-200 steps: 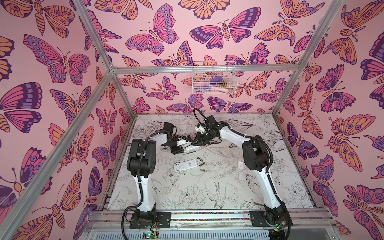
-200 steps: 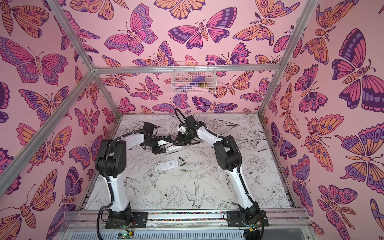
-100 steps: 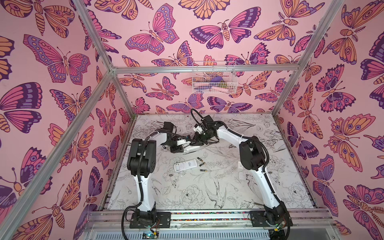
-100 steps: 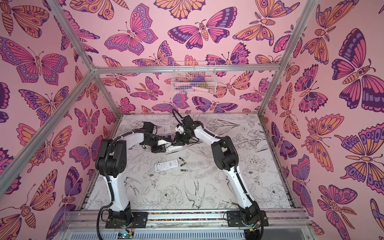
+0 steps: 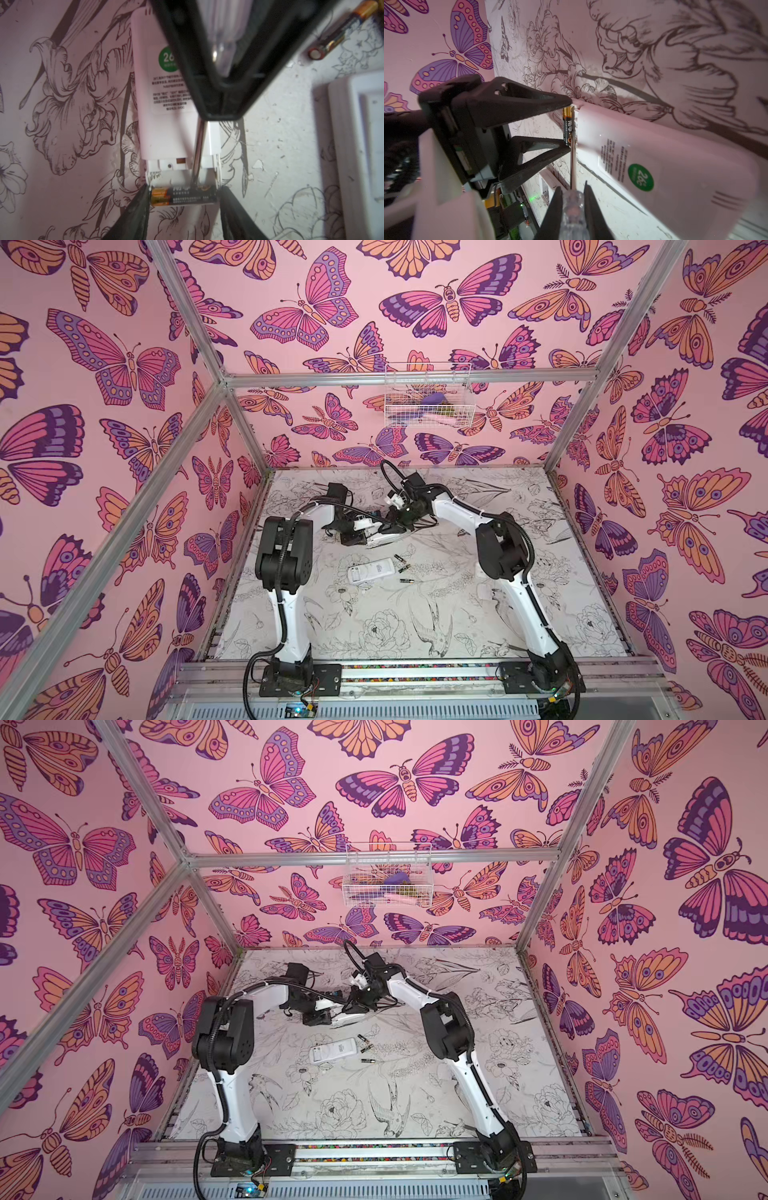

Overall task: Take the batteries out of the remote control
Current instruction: 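Lever the AAA battery out with the screwdriver tip using the right gripper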

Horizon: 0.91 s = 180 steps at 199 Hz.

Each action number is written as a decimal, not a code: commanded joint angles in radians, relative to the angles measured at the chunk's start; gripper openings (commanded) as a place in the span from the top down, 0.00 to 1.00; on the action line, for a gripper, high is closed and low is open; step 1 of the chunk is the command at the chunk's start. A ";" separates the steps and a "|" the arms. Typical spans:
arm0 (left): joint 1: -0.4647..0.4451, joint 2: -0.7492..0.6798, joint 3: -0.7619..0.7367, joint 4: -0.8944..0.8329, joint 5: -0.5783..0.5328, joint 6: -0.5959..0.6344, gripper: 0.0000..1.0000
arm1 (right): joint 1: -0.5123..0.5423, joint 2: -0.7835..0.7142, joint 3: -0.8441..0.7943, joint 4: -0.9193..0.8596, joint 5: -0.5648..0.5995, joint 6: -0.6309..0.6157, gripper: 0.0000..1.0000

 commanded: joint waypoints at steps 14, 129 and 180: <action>-0.001 0.018 -0.023 -0.032 -0.014 0.035 0.48 | -0.035 0.006 -0.105 0.205 -0.142 0.140 1.00; 0.023 -0.090 -0.036 -0.033 -0.014 -0.092 0.21 | -0.075 -0.063 -0.148 0.284 -0.149 0.183 1.00; 0.043 -0.171 -0.019 -0.010 -0.020 -0.305 0.09 | -0.134 -0.262 -0.349 0.371 -0.104 0.147 1.00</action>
